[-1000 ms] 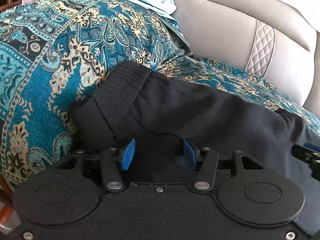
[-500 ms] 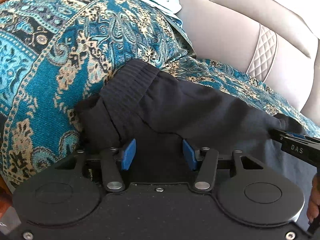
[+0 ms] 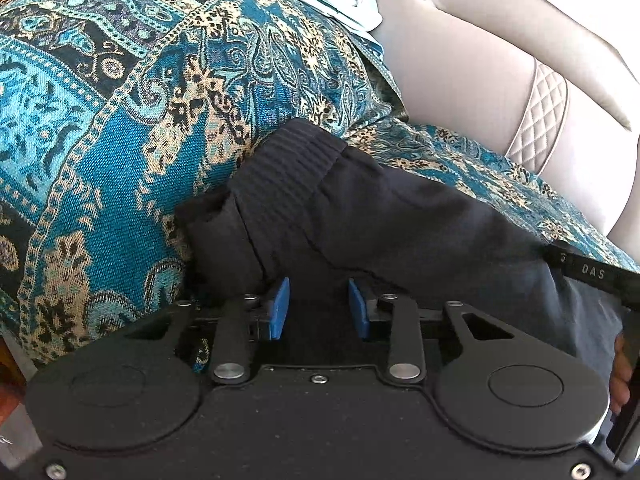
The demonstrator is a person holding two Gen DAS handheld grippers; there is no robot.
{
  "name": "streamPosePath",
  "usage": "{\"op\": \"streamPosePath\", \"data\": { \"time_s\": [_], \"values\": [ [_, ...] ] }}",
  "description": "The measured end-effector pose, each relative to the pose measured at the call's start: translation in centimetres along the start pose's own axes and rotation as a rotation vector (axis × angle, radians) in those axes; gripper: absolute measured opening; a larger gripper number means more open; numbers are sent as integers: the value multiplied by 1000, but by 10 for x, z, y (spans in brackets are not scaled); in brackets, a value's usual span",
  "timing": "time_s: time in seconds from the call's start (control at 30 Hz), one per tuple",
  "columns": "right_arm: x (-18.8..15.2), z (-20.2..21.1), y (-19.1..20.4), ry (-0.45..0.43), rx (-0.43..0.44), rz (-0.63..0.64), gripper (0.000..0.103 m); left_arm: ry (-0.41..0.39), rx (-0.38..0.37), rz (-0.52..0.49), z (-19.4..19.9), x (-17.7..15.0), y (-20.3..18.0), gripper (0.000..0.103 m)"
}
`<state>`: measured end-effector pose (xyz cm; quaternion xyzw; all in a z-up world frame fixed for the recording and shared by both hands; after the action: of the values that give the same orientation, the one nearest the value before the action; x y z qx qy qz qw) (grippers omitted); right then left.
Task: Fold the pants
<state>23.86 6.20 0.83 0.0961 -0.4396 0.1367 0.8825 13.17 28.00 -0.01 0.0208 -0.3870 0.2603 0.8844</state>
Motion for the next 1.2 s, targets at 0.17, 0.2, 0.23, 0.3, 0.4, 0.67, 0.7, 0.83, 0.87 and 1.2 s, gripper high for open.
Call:
{"op": "streamPosePath", "data": {
  "time_s": [0.17, 0.2, 0.23, 0.3, 0.4, 0.67, 0.7, 0.83, 0.87, 1.2],
  "values": [
    [4, -10, -3, -5, 2, -10, 84, 0, 2, 0, 0, 0, -2, 33],
    [4, -11, -4, -5, 3, -12, 84, 0, 2, 1, 0, 0, -2, 33],
    [5, -14, -5, -6, 2, -13, 86, 0, 1, -2, -1, 0, -1, 33],
    [7, -19, -6, -7, 3, -11, 88, 0, 1, -3, -1, 1, -1, 33],
    [12, -30, -6, 16, -13, 3, 93, 3, -5, 7, -1, 1, 1, 33],
    [38, -18, -11, -51, 25, -97, 97, 3, -7, 18, 1, -1, 2, 33],
    [40, -11, -12, -75, 35, -105, 97, 1, -6, 18, 1, -1, 2, 33],
    [42, 13, -7, -129, 46, -56, 97, 1, 0, 20, 2, -1, 1, 33],
    [39, 19, -4, -136, 50, -37, 97, 2, 0, 24, 2, -1, 0, 33],
    [-10, 43, 42, -92, 94, 244, 97, 0, 5, 28, 2, -2, -1, 32]
  ]
}}
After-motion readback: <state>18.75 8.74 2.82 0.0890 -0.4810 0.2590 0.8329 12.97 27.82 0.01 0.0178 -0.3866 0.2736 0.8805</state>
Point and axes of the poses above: each gripper's, at about its wrist camera, not at the fingertips, and z roughly against the way its jaws point, y to its left, x to its top, the point moved 6 cm from there along -z, roughly the way its jaws point, and after that the axes turned 4 degrees about x, right-handed, at the moved point
